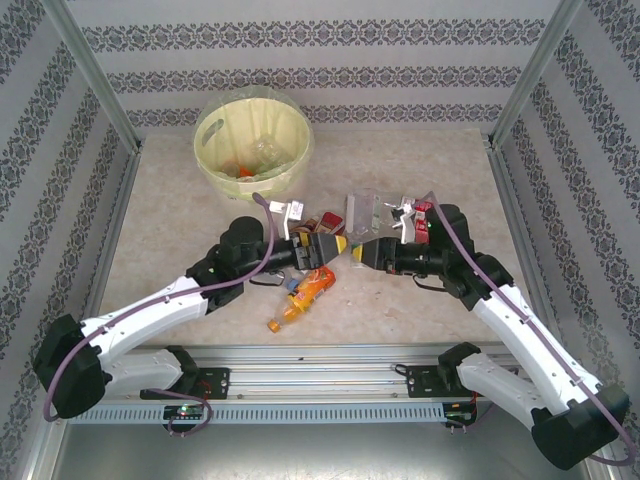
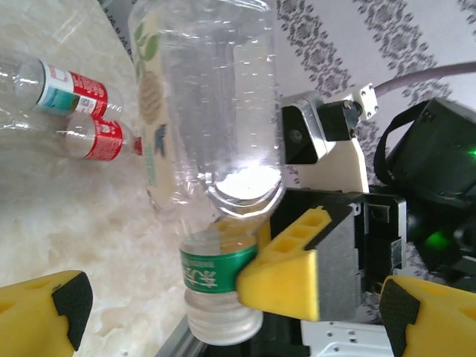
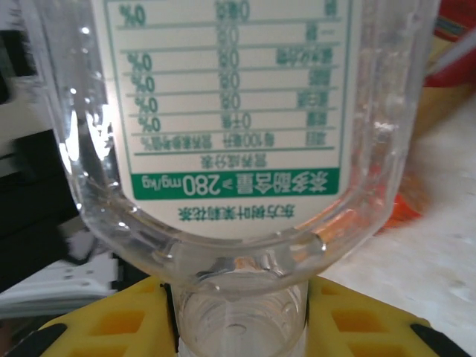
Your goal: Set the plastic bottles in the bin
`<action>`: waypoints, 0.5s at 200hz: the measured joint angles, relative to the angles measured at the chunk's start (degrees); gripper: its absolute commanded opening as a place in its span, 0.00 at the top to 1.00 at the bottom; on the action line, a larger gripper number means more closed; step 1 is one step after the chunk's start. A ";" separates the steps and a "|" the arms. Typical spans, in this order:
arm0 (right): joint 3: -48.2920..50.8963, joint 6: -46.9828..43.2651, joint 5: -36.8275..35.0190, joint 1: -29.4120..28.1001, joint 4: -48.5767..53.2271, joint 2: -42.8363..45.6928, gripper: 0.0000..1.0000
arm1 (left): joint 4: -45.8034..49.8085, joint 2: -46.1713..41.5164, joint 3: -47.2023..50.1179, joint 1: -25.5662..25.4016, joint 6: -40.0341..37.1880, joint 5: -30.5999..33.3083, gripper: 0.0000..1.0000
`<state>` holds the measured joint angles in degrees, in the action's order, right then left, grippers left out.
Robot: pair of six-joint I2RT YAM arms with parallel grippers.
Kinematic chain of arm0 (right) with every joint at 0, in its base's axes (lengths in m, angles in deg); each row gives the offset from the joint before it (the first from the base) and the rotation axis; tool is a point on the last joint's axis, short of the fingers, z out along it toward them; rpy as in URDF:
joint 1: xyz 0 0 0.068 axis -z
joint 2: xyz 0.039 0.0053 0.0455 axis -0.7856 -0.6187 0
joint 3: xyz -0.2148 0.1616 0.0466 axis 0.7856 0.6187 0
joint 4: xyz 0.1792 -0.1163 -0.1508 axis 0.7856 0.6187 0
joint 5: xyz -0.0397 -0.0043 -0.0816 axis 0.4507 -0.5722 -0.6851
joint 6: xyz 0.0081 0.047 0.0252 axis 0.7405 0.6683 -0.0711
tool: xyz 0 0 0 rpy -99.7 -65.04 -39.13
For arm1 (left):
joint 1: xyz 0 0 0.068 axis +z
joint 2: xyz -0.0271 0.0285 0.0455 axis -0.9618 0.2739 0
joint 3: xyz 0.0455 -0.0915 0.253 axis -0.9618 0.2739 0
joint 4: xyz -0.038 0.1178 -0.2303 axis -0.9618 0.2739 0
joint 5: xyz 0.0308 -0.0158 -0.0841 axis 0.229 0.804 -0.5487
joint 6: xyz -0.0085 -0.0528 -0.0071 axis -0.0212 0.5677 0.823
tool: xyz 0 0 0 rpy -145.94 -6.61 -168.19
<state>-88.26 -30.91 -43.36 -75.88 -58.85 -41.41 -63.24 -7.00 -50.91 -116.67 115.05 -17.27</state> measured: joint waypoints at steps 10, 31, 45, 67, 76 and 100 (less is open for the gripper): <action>0.00 1.68 2.51 0.00 -2.45 0.02 0.63 | -1.38 0.00 0.00 1.57 1.25 -1.60 0.00; -0.02 5.05 6.91 0.00 -7.21 0.07 0.64 | -5.35 0.02 0.00 4.42 4.31 -4.76 0.00; 0.00 7.04 9.03 0.00 -9.90 0.07 0.64 | -8.61 0.35 -0.02 5.60 6.19 -6.82 0.00; -0.02 9.55 11.85 -0.07 -13.62 0.07 0.65 | -13.42 2.32 -0.55 6.27 8.70 -9.94 0.00; -0.02 10.36 12.68 -0.17 -14.60 0.09 0.66 | -15.26 3.32 -0.83 6.34 9.64 -11.13 0.00; -0.04 11.45 13.92 -1.16 -16.20 0.17 0.67 | -18.67 5.86 -1.81 7.04 11.87 -13.57 0.00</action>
<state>-88.31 -19.45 -29.44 -77.03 -75.04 -41.24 -81.90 -1.14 -52.73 -109.63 126.92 -30.84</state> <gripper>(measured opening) 0.383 0.998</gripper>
